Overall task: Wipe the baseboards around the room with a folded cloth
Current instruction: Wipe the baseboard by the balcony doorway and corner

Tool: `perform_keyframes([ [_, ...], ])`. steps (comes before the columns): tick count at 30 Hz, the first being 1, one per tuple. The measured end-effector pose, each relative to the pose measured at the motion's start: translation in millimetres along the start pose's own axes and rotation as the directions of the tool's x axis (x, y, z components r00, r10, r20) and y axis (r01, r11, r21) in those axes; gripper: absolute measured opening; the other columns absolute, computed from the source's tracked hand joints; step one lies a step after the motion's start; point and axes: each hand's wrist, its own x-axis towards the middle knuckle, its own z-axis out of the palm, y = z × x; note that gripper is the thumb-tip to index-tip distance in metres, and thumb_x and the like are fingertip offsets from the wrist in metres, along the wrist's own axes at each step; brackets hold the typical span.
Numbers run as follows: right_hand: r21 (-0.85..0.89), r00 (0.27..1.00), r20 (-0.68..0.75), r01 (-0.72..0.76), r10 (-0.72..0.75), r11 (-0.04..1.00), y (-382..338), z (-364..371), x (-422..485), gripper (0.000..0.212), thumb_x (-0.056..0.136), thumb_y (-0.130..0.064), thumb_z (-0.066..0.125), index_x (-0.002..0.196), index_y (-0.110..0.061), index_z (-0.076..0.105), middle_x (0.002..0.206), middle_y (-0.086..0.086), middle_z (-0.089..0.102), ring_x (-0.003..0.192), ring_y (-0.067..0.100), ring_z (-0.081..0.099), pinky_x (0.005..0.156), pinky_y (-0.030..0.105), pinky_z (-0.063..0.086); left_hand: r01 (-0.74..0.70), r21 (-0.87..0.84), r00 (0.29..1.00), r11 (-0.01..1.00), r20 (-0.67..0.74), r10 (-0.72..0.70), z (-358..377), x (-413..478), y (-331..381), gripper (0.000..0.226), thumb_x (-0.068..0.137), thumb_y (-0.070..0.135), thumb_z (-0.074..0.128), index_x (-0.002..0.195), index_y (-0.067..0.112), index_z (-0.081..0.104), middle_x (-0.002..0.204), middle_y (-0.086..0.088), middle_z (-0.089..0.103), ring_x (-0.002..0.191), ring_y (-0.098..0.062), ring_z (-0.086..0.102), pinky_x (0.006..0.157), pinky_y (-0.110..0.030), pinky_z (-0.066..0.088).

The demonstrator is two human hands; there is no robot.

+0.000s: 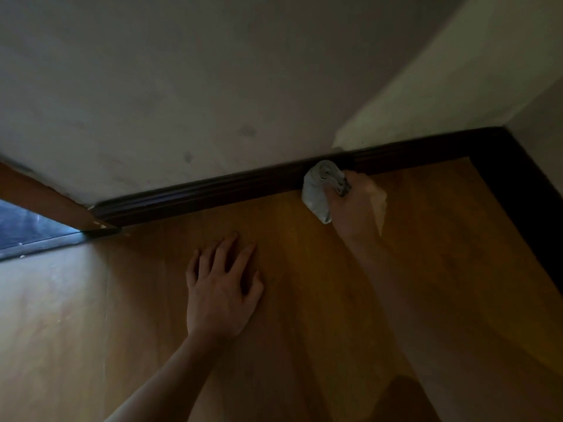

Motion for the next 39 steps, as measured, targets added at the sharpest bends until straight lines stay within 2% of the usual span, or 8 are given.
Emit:
perform_keyframes([
  [5,-0.003,0.997,-0.036,-0.069,0.069,0.998,9,-7,5,0.018,0.090,-0.022,0.071,0.084,-0.006,0.070,0.083,0.011,0.068,0.068,0.016,0.059,0.057,0.022,0.039,0.006,-0.002,1.000,1.000,0.019,-0.006,0,0,0,0.060,0.096,0.061,0.031,0.150,0.036,0.042,0.158,-0.002,0.036,0.143,-0.030,0.034,0.120,-0.056,0.021],
  [11,0.022,0.997,0.063,0.046,-0.047,0.999,-12,5,-3,0.020,0.089,-0.026,0.070,0.080,-0.009,0.069,0.082,0.008,0.066,0.069,0.015,0.057,0.055,0.025,0.042,0.007,-0.010,1.000,1.000,0.007,-0.007,-2,0,0,0.060,0.096,0.061,0.030,0.149,0.036,0.043,0.158,0.000,0.036,0.143,-0.028,0.032,0.120,-0.052,0.019],
  [16,0.032,0.998,-0.036,-0.056,0.057,0.998,-9,4,-7,0.016,0.090,-0.022,0.070,0.085,-0.007,0.071,0.084,0.009,0.068,0.071,0.018,0.062,0.057,0.027,0.049,-0.005,-0.015,1.000,1.000,0.000,0.005,-1,0,0,0.060,0.096,0.061,0.031,0.148,0.034,0.045,0.158,-0.001,0.036,0.142,-0.029,0.033,0.119,-0.054,0.020],
  [21,0.081,0.991,0.104,0.070,-0.078,0.994,-31,18,-14,0.020,0.089,-0.026,0.068,0.077,-0.011,0.067,0.079,0.007,0.064,0.069,0.015,0.058,0.056,0.026,0.044,-0.020,-0.048,0.999,0.999,-0.049,0.017,2,9,13,0.056,0.093,0.056,0.040,0.140,0.028,0.055,0.150,-0.004,0.046,0.137,-0.030,0.042,0.117,-0.057,0.024],
  [28,-0.013,0.994,0.037,-0.101,0.101,0.995,36,-25,24,0.023,0.090,-0.029,0.067,0.094,-0.007,0.072,0.093,0.015,0.071,0.081,0.028,0.067,0.065,0.031,0.050,-0.069,-0.044,0.998,0.997,0.000,0.069,7,17,30,0.056,0.099,0.056,0.030,0.147,0.032,0.046,0.156,-0.002,0.040,0.145,-0.026,0.032,0.121,-0.054,0.019],
  [30,-0.018,0.991,-0.001,-0.137,0.137,0.990,51,-38,33,0.022,0.092,-0.025,0.066,0.091,-0.003,0.070,0.088,0.018,0.070,0.076,0.025,0.063,0.062,0.027,0.043,-0.072,-0.035,0.997,0.997,0.002,0.072,6,17,30,0.056,0.099,0.056,0.029,0.148,0.033,0.045,0.156,-0.002,0.039,0.145,-0.026,0.030,0.121,-0.054,0.018],
  [36,-0.014,0.999,0.031,-0.019,0.020,1.000,39,-27,25,0.019,0.088,-0.026,0.071,0.092,-0.007,0.072,0.092,0.016,0.071,0.081,0.031,0.066,0.065,0.033,0.052,-0.065,-0.020,0.998,0.998,0.007,0.066,7,17,31,0.058,0.099,0.057,0.029,0.149,0.033,0.044,0.157,-0.002,0.037,0.146,-0.026,0.027,0.121,-0.052,0.016],
  [39,0.010,0.998,0.007,-0.066,0.066,0.998,45,-32,30,0.022,0.090,-0.027,0.068,0.095,-0.006,0.072,0.093,0.015,0.072,0.082,0.028,0.067,0.067,0.030,0.051,-0.076,-0.019,0.997,0.997,0.000,0.076,7,17,31,0.057,0.099,0.056,0.029,0.149,0.033,0.044,0.157,-0.002,0.038,0.146,-0.026,0.028,0.121,-0.052,0.017],
])
